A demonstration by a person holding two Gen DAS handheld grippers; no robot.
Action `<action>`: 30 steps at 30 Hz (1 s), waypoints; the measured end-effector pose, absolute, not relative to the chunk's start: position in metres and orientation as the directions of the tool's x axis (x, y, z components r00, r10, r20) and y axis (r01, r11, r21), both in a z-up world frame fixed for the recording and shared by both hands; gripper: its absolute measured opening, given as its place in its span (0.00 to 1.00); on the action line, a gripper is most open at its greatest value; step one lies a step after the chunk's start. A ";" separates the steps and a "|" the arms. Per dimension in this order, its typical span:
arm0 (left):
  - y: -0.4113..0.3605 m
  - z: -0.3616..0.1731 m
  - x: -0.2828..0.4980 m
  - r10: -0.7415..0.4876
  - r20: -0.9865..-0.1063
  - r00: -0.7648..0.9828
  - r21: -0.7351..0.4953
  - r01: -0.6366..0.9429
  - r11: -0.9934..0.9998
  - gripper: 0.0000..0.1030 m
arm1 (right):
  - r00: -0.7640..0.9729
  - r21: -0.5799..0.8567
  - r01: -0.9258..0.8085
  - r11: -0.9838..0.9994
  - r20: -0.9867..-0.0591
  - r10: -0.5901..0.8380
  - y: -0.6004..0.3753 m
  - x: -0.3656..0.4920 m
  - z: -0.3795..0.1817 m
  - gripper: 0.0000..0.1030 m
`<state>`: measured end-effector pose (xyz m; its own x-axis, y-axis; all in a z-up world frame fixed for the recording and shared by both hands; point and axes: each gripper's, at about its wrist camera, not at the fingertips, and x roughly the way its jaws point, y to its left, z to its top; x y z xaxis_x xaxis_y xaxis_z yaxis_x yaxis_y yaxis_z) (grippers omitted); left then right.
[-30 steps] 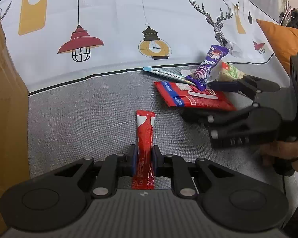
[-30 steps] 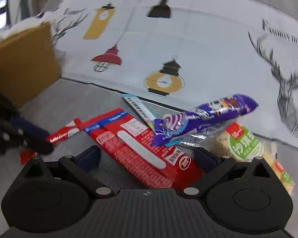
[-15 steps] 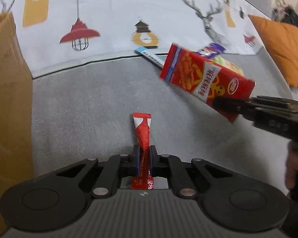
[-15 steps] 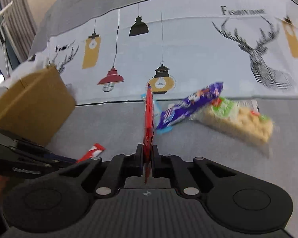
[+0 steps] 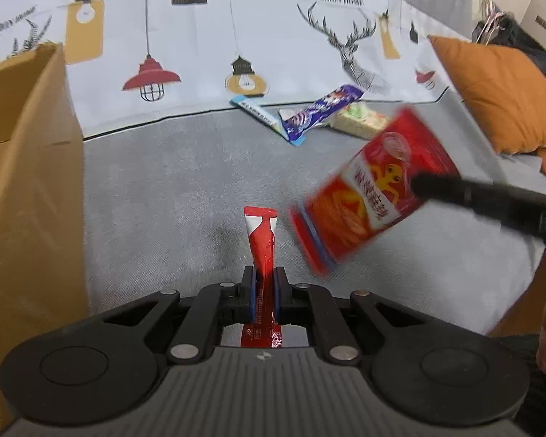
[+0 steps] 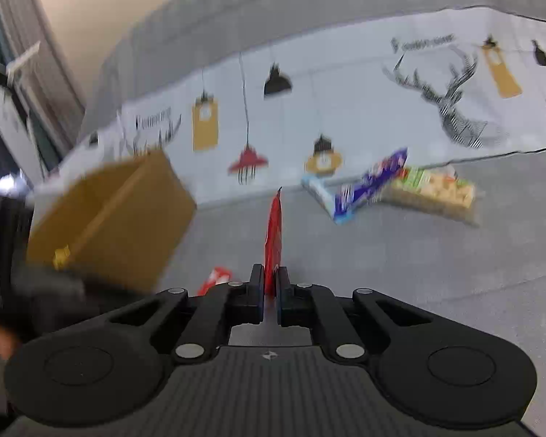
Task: Organize snacks
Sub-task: 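Carry the red stick with left tool while right tool carries red spicy packet toward box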
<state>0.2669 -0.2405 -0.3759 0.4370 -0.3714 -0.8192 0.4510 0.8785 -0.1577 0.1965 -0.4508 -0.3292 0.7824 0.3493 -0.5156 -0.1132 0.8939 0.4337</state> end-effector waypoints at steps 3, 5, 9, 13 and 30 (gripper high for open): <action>-0.226 -0.358 0.258 -0.383 -0.810 0.445 -0.181 0.432 0.884 0.09 | 0.823 0.414 -0.097 0.905 -0.479 0.307 -0.437 0.185 -0.305 0.04; -0.216 -0.345 0.252 -0.379 -0.800 0.466 -0.174 0.424 0.889 0.09 | 0.827 0.382 -0.105 0.918 -0.480 0.294 -0.421 0.180 -0.295 0.03; -0.195 -0.326 0.243 -0.379 -0.782 0.494 -0.178 0.406 0.896 0.09 | 0.824 0.337 -0.114 0.935 -0.494 0.278 -0.391 0.170 -0.290 0.02; -0.170 -0.310 0.235 -0.392 -0.760 0.519 -0.203 0.384 0.901 0.09 | 0.814 0.359 -0.104 0.927 -0.505 0.287 -0.375 0.165 -0.287 0.02; -0.057 -0.181 0.196 -0.381 -0.521 0.764 -0.175 0.341 0.924 0.09 | 0.858 0.327 -0.328 0.887 -0.290 0.424 -0.267 0.151 -0.133 0.02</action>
<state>0.1963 -0.0570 -0.1811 0.7641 -0.3806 -0.5209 0.3409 0.9237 -0.1749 0.1515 -0.2668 -0.1326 0.8581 0.4238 -0.2898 -0.3275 0.8866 0.3267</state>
